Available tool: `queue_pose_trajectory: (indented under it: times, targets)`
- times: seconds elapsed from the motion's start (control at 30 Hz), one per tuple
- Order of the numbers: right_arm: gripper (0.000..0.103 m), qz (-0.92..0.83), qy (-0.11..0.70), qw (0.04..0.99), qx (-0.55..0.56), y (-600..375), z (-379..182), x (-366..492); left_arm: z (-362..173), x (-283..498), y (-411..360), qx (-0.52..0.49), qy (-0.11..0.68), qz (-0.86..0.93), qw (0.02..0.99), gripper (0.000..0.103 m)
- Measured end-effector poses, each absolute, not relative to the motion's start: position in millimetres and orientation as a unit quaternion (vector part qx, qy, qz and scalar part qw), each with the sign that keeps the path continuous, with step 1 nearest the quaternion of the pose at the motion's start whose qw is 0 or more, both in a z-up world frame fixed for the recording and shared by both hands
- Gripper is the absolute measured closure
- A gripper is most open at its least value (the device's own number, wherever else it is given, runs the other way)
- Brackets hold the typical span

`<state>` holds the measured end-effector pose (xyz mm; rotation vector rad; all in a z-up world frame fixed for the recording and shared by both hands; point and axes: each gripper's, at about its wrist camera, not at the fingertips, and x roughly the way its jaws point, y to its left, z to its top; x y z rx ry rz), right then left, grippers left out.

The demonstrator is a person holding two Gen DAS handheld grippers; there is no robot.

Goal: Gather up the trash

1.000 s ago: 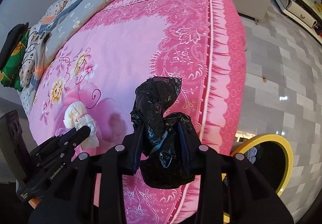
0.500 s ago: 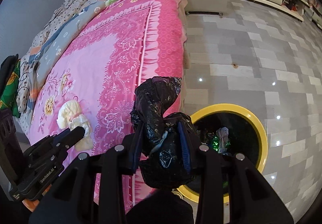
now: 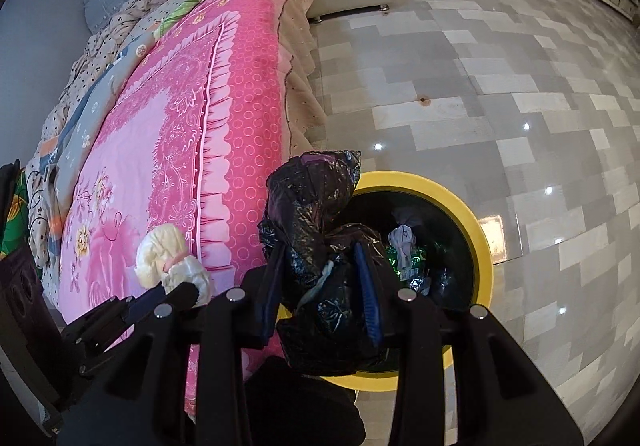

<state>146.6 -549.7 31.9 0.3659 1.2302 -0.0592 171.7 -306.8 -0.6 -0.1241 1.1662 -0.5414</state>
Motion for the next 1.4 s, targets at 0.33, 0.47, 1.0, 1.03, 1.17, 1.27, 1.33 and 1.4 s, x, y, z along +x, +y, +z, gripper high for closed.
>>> queue_pose_trajectory:
  times: [0.33, 0.47, 1.0, 1.03, 1.17, 1.27, 1.33, 1.4]
  targets:
    - [0.065, -0.074, 0.565, 0.793, 0.217, -599, 19, 135, -16, 165, -334, -0.046, 0.559, -0.277, 0.78, 0.078]
    - [0.06, -0.086, 0.556, 0.793, 0.233, -613, 18, 130, -14, 162, -336, -0.038, 0.556, -0.271, 0.785, 0.06]
    - [0.054, -0.105, 0.558, 0.785, 0.247, -616, 11, 117, -11, 165, -299, -0.063, 0.548, -0.255, 0.794, 0.048]
    - [0.054, -0.107, 0.558, 0.785, 0.247, -615, 11, 117, -11, 166, -295, -0.066, 0.549, -0.254, 0.794, 0.048]
    - [0.054, -0.105, 0.559, 0.784, 0.249, -608, 11, 116, -10, 167, -276, -0.07, 0.545, -0.245, 0.799, 0.047]
    - [0.054, -0.1, 0.559, 0.786, 0.244, -597, 12, 116, -11, 170, -256, -0.083, 0.544, -0.237, 0.801, 0.047]
    - [0.054, -0.092, 0.56, 0.787, 0.241, -586, 13, 117, -12, 172, -242, -0.09, 0.543, -0.228, 0.803, 0.047]
    - [0.054, -0.082, 0.562, 0.789, 0.233, -572, 13, 120, -14, 174, -224, -0.096, 0.542, -0.217, 0.806, 0.047]
